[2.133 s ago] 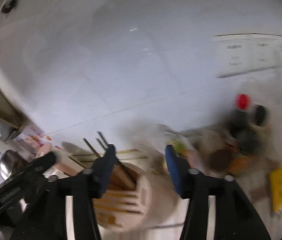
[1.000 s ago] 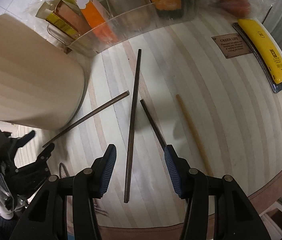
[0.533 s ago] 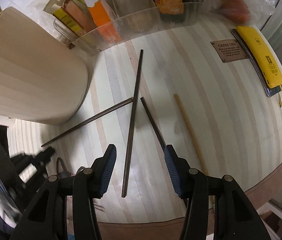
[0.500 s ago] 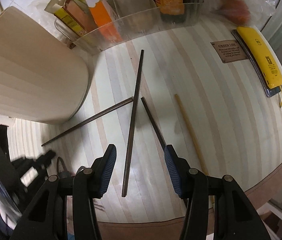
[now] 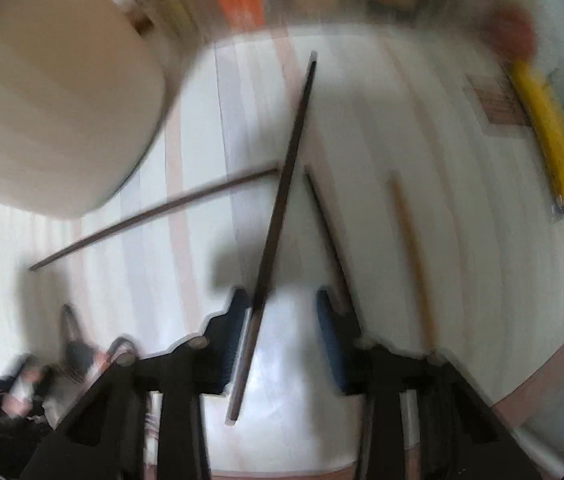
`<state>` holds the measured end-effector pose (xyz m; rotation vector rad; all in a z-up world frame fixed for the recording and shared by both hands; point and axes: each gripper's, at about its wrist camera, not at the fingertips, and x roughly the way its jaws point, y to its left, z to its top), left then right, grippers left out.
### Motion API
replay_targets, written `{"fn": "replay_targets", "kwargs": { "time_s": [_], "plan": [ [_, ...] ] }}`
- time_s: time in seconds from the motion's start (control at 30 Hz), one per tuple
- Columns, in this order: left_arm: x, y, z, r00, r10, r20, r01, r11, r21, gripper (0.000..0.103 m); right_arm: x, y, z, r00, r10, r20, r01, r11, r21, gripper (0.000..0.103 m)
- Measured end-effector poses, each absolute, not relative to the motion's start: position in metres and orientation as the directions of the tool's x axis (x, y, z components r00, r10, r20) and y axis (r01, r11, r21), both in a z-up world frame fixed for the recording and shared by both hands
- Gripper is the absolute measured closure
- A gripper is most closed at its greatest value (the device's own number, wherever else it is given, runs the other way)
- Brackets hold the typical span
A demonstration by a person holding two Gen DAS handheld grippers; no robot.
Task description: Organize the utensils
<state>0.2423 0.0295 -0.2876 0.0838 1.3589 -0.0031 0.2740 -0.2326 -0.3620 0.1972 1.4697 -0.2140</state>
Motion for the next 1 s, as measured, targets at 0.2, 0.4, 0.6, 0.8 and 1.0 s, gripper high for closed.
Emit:
{"fn": "replay_targets", "kwargs": {
  "time_s": [0.2, 0.4, 0.6, 0.8, 1.0],
  "plan": [
    [0.243, 0.039, -0.289, 0.222, 0.060, -0.973, -0.033, 0.998, 0.054, 0.014, 0.241, -0.230, -0.367, 0.067, -0.032, -0.997, 0.229, 0.973, -0.016, 0.096],
    [0.260, 0.077, -0.305, 0.211, 0.008, -0.977, -0.119, 0.993, -0.018, 0.000, 0.198, -0.242, -0.370, 0.008, 0.023, -1.000, 0.219, 0.975, 0.024, 0.096],
    [0.267, 0.079, -0.307, 0.240, 0.005, -0.971, -0.093, 0.996, -0.018, 0.000, 0.203, -0.259, -0.341, 0.062, 0.174, -0.983, 0.202, 0.962, 0.183, 0.077],
    [0.279, 0.073, -0.310, 0.312, 0.001, -0.950, -0.061, 0.998, -0.019, 0.000, 0.292, -0.264, -0.325, 0.252, 0.169, -0.953, 0.190, 0.957, 0.220, 0.080],
    [0.279, 0.066, -0.310, 0.262, 0.000, -0.965, -0.062, 0.998, -0.017, 0.000, 0.321, -0.237, -0.366, 0.185, -0.013, -0.983, 0.035, 0.999, -0.007, 0.103]
  ]
}}
